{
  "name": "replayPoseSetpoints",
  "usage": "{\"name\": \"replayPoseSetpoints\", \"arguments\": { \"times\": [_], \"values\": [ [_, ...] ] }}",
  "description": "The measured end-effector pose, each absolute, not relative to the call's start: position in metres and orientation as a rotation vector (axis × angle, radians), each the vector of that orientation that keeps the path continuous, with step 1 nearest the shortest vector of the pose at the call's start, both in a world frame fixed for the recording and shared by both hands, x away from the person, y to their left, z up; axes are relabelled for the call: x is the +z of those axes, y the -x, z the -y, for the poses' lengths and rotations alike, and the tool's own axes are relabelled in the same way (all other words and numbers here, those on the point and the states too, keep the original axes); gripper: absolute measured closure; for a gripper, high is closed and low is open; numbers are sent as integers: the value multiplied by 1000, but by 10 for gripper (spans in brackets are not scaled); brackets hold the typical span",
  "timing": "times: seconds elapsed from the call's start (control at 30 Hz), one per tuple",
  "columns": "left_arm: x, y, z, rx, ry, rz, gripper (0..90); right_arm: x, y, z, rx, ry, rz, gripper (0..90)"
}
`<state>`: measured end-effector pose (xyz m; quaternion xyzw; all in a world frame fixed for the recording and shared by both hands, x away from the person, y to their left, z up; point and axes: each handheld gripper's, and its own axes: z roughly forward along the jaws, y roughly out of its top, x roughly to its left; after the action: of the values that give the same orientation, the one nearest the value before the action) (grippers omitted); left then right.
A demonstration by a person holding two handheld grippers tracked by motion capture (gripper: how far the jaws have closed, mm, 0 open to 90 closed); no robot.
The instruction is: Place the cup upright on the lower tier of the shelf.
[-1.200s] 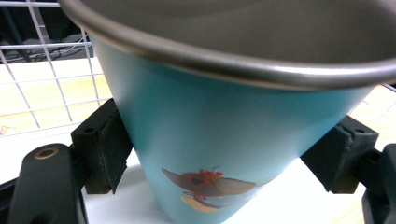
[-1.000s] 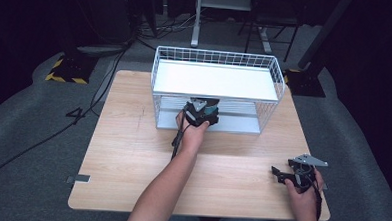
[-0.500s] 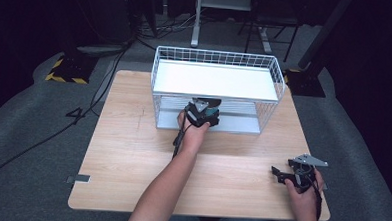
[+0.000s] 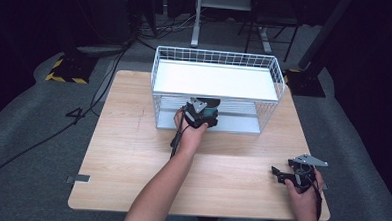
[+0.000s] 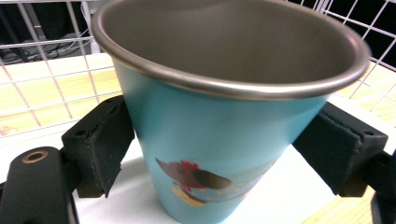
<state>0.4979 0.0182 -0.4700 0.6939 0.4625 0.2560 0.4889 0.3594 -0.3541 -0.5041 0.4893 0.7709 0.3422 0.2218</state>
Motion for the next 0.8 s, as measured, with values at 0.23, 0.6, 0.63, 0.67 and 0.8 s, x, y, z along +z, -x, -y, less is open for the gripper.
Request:
{"name": "replayPoseSetpoints", "arguments": {
  "times": [0.23,0.6,0.63,0.67,0.8],
  "values": [
    [-462,-485,-28,615,-1655,-1121,151,-504,-359,354,946,-1352,-2130,211],
    [-450,-459,-56,599,-1665,-1112,152,-504,-359,354,947,-1352,-2131,211],
    [-449,-456,-58,604,-1667,-1108,152,-504,-359,354,946,-1352,-2131,211],
    [-447,-452,-61,599,-1667,-1104,152,-504,-359,354,946,-1352,-2131,211],
    [-441,-440,-71,599,-1672,-1090,152,-504,-359,354,946,-1352,-2131,211]
  ]
}}
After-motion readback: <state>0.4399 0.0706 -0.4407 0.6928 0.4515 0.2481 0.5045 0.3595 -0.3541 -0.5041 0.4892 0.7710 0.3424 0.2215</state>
